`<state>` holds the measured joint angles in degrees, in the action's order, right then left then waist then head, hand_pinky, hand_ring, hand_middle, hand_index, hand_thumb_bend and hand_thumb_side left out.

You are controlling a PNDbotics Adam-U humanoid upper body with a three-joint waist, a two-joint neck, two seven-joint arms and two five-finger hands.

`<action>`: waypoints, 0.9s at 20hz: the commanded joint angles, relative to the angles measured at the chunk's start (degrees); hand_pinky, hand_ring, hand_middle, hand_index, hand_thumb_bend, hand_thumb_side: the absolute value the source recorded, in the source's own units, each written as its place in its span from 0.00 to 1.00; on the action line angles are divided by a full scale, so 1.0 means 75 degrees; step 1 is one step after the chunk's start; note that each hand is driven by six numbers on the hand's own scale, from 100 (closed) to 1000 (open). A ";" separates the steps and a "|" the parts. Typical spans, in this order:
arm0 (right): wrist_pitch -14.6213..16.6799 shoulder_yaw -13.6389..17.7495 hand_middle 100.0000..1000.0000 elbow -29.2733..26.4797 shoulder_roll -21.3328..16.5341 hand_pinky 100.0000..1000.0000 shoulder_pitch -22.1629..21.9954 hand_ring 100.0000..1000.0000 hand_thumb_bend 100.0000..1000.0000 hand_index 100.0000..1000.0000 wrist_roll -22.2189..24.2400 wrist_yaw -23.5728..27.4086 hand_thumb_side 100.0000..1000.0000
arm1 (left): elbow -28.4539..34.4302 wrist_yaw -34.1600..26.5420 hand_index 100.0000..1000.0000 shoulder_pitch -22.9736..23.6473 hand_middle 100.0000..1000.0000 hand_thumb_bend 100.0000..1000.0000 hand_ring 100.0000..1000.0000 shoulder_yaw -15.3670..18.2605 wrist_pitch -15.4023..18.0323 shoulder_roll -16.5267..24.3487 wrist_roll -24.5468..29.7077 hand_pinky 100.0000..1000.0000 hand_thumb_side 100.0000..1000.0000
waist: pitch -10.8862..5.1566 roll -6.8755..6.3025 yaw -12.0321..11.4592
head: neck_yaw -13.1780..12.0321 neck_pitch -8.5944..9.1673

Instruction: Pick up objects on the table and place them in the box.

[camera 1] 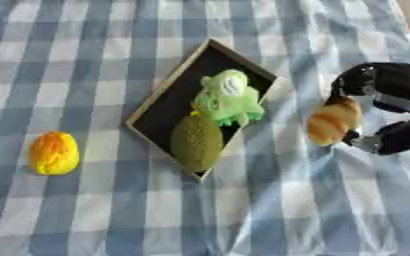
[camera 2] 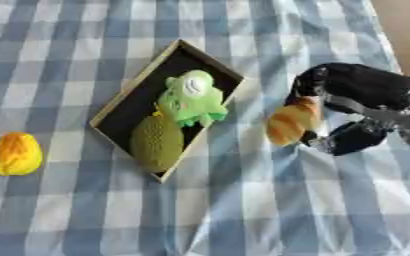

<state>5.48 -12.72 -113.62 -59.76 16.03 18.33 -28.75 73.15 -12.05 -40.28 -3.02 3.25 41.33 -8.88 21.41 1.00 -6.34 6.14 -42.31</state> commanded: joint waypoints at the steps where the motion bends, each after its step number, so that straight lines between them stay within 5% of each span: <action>1: 0.0075 0.0105 0.58 -0.0130 -0.0209 0.89 0.0375 0.79 0.08 0.62 -0.0153 0.0189 0.00 | 0.0097 -0.0020 0.88 -0.0085 0.81 0.24 0.91 0.0063 0.0013 0.0264 -0.0005 0.76 0.80 | -0.0248 -0.0028 -0.0012 | 0.0000 0.0045; 5: 0.0219 -0.0174 0.57 -0.0130 0.0053 0.89 0.1422 0.78 0.04 0.61 0.0015 0.0409 0.00 | 0.0118 -0.0016 0.87 -0.0121 0.81 0.24 0.91 0.0029 0.0018 0.0242 0.0024 0.76 0.80 | -0.0302 -0.0008 -0.0054 | 0.0060 0.0013; 11: -0.0061 -0.0990 0.58 -0.0100 0.1199 0.89 0.3390 0.78 0.03 0.62 0.1127 0.0559 0.00 | 0.0183 0.0015 0.87 -0.0196 0.81 0.24 0.91 -0.0052 0.0017 0.0188 0.0099 0.76 0.80 | -0.0364 0.0050 -0.0143 | 0.0164 -0.0019; 18: 0.0177 -0.1704 0.58 0.1550 0.2688 0.89 0.4781 0.78 0.04 0.62 0.1745 -0.0182 0.00 | 0.0279 0.0061 0.87 -0.0336 0.81 0.24 0.91 -0.0132 0.0017 0.0094 0.0162 0.76 0.80 | -0.0390 0.0128 -0.0262 | 0.0220 -0.0069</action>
<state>6.22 -25.38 -104.05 -40.50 50.69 31.08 -28.87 74.07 -11.70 -41.69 -4.25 3.29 40.71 -7.88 20.82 1.31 -8.26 7.62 -42.65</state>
